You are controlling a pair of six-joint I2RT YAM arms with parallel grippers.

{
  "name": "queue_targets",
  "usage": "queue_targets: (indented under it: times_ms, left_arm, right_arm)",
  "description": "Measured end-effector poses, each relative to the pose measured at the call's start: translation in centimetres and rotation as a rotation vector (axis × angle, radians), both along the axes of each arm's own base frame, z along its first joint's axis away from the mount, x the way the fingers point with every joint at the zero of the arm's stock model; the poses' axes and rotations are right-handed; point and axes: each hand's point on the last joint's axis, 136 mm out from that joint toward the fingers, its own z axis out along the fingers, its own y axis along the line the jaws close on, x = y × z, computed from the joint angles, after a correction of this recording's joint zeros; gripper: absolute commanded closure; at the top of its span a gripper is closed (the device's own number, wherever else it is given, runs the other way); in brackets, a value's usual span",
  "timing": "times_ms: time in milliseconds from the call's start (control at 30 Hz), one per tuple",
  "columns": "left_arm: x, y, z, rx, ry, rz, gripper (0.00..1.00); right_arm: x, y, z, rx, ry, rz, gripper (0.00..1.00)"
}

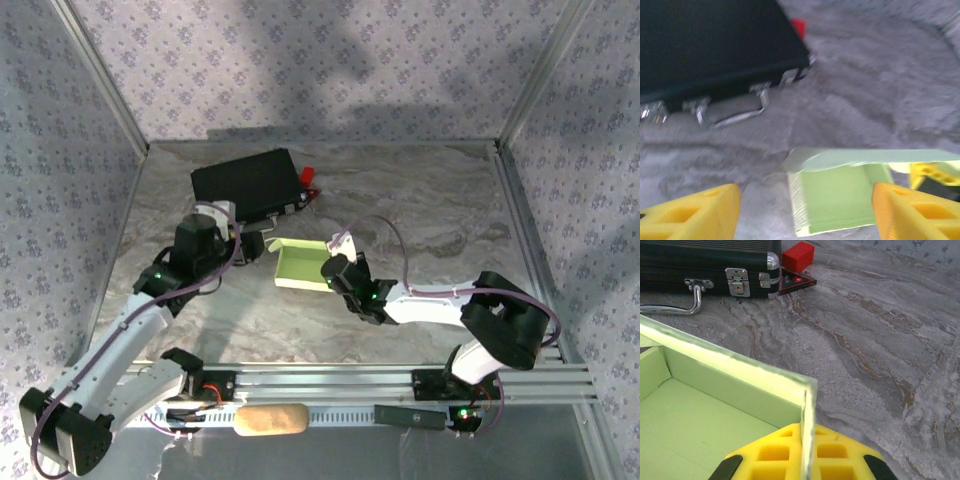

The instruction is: Fold the paper box

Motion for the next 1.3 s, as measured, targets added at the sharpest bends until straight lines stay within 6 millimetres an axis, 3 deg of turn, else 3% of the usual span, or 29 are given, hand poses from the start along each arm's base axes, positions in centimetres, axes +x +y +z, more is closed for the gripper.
queue_targets:
  times_ms: [100, 167, 333, 733, 1033, 1300]
  left_arm:
    - [0.7, -1.0, 0.9, 0.069, 0.01, -0.077, 0.42]
    - [1.1, -1.8, 0.0, 0.113, 0.047, -0.136, 0.4]
    - [1.0, -2.6, -5.2, 0.241, 0.172, -0.247, 0.35]
    - [0.9, -3.9, -8.6, 0.362, 0.2, -0.36, 0.39]
    - [1.8, -4.5, -10.5, 0.396, 0.222, -0.374, 0.57]
    - [2.0, -5.1, -10.7, 0.382, 0.226, -0.341, 0.77]
  right_arm:
    - [0.6, -0.2, 0.1, 0.007, 0.014, 0.023, 1.0]
    - [1.0, -0.2, 0.1, 0.013, 0.02, 0.04, 1.0]
    - [1.3, 0.1, 0.2, 0.022, 0.029, 0.075, 1.0]
    - [1.5, 0.3, 0.2, 0.035, 0.038, 0.1, 1.0]
    - [1.6, 0.7, 0.2, 0.041, 0.042, 0.113, 1.0]
    - [1.9, 1.1, 0.3, 0.041, 0.042, 0.113, 1.0]
